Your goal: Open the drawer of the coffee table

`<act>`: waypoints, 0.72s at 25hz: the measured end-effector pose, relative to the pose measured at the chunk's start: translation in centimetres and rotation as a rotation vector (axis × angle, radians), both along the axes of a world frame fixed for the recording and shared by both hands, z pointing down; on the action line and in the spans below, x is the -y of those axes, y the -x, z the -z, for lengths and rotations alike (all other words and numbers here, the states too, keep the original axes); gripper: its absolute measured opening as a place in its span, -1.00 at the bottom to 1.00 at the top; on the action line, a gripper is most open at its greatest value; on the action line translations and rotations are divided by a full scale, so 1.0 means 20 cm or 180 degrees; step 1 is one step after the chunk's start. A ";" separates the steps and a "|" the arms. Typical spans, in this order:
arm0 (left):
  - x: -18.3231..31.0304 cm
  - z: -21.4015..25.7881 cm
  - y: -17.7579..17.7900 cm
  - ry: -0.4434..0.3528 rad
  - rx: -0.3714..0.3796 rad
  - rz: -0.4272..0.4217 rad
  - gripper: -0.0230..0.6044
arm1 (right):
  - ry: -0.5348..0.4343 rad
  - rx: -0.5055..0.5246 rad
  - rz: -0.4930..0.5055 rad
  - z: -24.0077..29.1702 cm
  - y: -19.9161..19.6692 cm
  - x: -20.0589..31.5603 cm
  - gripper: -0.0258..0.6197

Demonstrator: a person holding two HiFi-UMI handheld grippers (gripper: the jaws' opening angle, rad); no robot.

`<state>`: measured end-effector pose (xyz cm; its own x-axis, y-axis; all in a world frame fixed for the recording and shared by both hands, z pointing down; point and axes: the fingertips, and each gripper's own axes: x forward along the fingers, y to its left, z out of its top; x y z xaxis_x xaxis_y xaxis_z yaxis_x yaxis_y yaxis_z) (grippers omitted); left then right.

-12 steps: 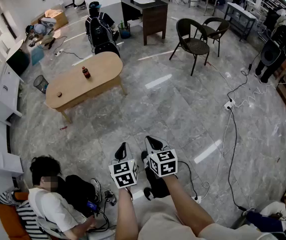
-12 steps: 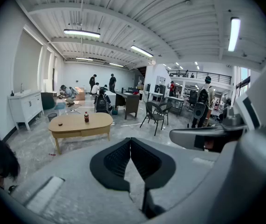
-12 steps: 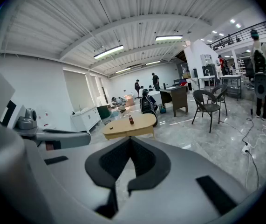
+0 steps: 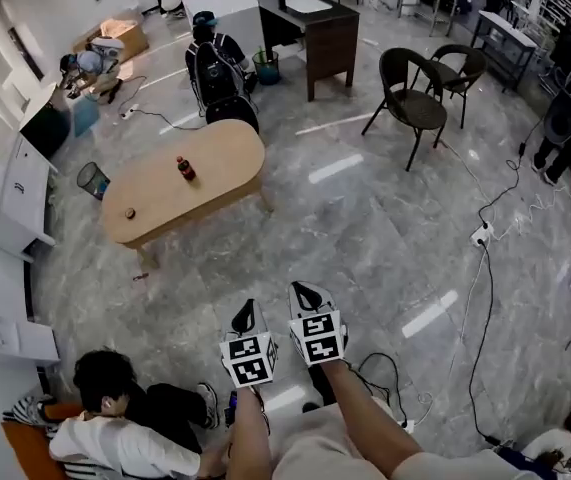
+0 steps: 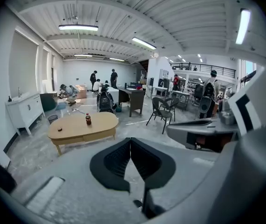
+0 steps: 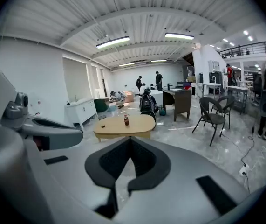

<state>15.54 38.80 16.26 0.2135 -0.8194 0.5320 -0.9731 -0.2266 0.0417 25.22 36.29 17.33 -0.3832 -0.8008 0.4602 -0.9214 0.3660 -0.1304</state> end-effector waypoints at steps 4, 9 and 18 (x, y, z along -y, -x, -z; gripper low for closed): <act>0.24 0.03 0.04 -0.0008 -0.0001 0.0042 -0.89 | -0.0006 0.0174 0.0059 0.05 0.04 0.27 -0.87; 0.53 0.11 0.12 -0.0088 0.0054 0.0100 -0.89 | -0.0017 0.0319 0.0291 0.11 0.13 0.58 -0.87; 0.77 0.22 0.28 -0.0249 0.0060 0.0262 -0.89 | -0.0282 0.0193 0.0452 0.22 0.22 0.90 -0.87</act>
